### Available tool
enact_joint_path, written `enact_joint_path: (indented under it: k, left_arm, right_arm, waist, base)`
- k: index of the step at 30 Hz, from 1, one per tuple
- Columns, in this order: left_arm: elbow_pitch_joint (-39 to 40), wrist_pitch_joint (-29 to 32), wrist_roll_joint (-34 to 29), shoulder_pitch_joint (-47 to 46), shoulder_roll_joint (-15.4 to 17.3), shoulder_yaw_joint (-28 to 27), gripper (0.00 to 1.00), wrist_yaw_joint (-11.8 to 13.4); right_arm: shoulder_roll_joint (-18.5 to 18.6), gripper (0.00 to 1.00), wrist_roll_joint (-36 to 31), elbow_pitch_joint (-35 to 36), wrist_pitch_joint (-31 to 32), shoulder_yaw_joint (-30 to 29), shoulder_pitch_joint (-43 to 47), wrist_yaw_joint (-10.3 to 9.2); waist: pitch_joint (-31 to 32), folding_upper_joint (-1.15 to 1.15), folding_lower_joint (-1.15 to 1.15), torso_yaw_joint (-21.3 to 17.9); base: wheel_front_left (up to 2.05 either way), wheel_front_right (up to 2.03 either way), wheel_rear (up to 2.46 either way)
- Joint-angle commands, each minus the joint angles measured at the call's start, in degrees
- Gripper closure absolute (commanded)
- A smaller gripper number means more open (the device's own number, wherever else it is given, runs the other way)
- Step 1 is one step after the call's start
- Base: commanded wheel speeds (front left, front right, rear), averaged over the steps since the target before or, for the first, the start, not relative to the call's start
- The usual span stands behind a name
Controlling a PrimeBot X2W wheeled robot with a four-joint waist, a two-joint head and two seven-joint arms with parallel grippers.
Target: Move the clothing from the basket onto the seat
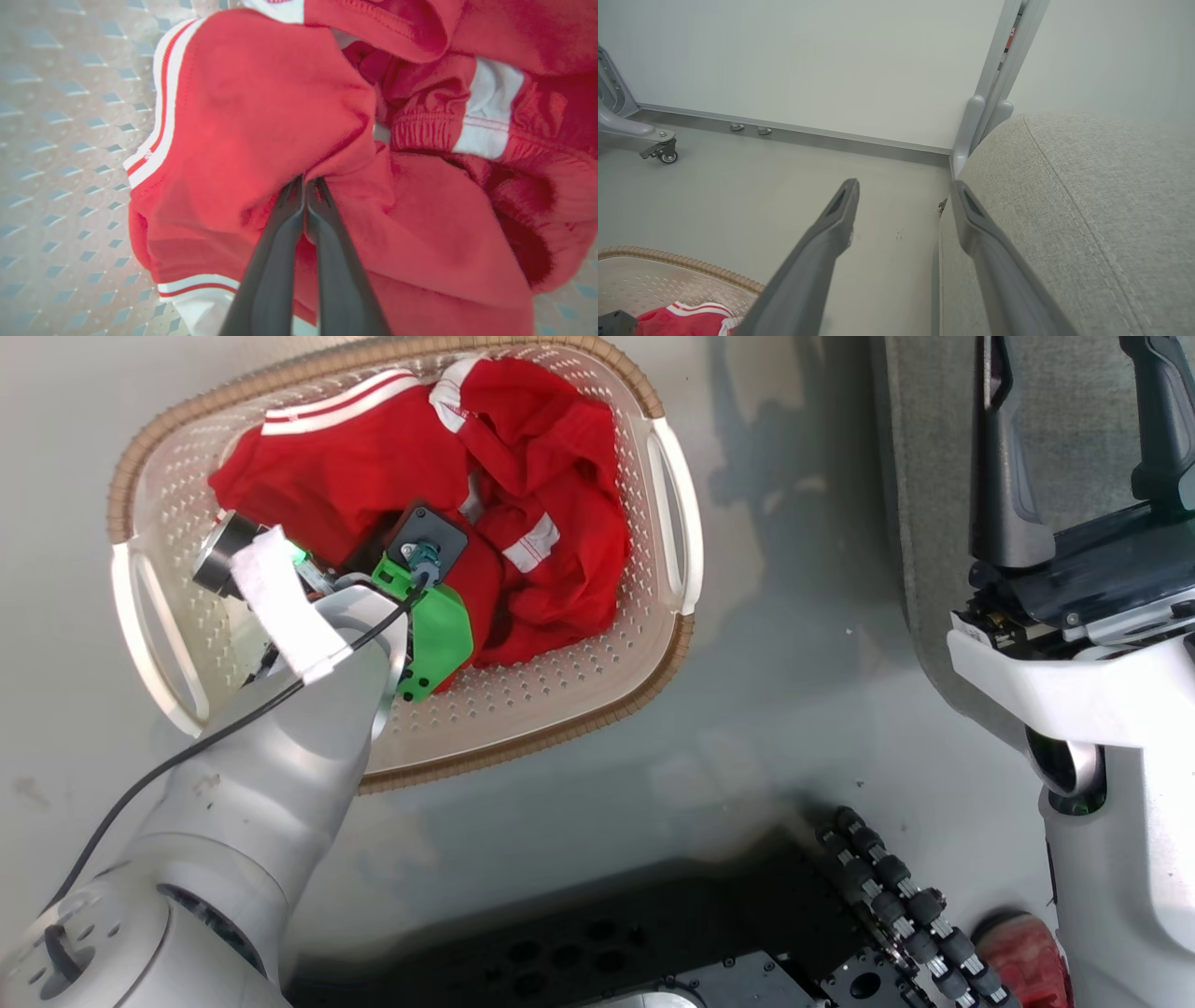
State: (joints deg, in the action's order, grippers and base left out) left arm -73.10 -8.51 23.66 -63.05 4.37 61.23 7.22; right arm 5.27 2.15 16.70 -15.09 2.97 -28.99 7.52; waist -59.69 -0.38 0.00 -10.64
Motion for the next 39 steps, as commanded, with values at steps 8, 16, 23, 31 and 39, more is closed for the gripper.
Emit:
enact_joint_path:
  k: [8, 16, 23, 31, 39]
  left_arm:
    - [0.9, -6.0, 3.1, 4.2, -0.5, -2.1, 1.0, -1.9]
    - [12.9, -6.7, 4.2, 12.4, 0.8, -7.3, 1.0, -0.2]
    - [29.1, -6.6, 1.3, 24.7, 2.1, -15.6, 1.0, 0.8]
    - [42.9, -6.6, -4.4, 37.1, 1.2, -25.2, 1.0, -0.8]
    - [55.7, -6.7, -6.5, 45.9, -0.8, -34.7, 1.0, -5.1]
  right_arm:
    - [-0.3, 0.0, 0.0, -1.5, -0.1, 0.3, 0.8, -0.06]
    - [0.2, 0.0, -0.1, -3.4, -0.1, -0.3, 5.0, -0.06]
    - [1.2, 0.0, 0.1, -5.0, -0.1, -0.8, 10.3, -0.06]
    - [2.2, 0.0, 0.5, -6.5, -0.1, -0.7, 16.3, -0.06]
    - [2.0, 0.0, 1.0, -8.0, -0.1, 0.8, 21.2, -0.06]
  waist:
    - [8.3, 0.38, 0.0, 1.9]
    - [19.3, 0.38, 0.0, 4.1]
    - [30.5, 0.38, 0.0, 6.4]
    - [41.6, 0.38, 0.0, 8.5]
    - [49.7, 0.38, 0.0, 8.9]
  base:
    - [0.0, 0.0, 0.0]
    - [0.0, 0.0, 0.0]
    - [0.0, 0.0, 0.0]
    - [0.0, 0.0, 0.0]
    - [0.0, 0.0, 0.0]
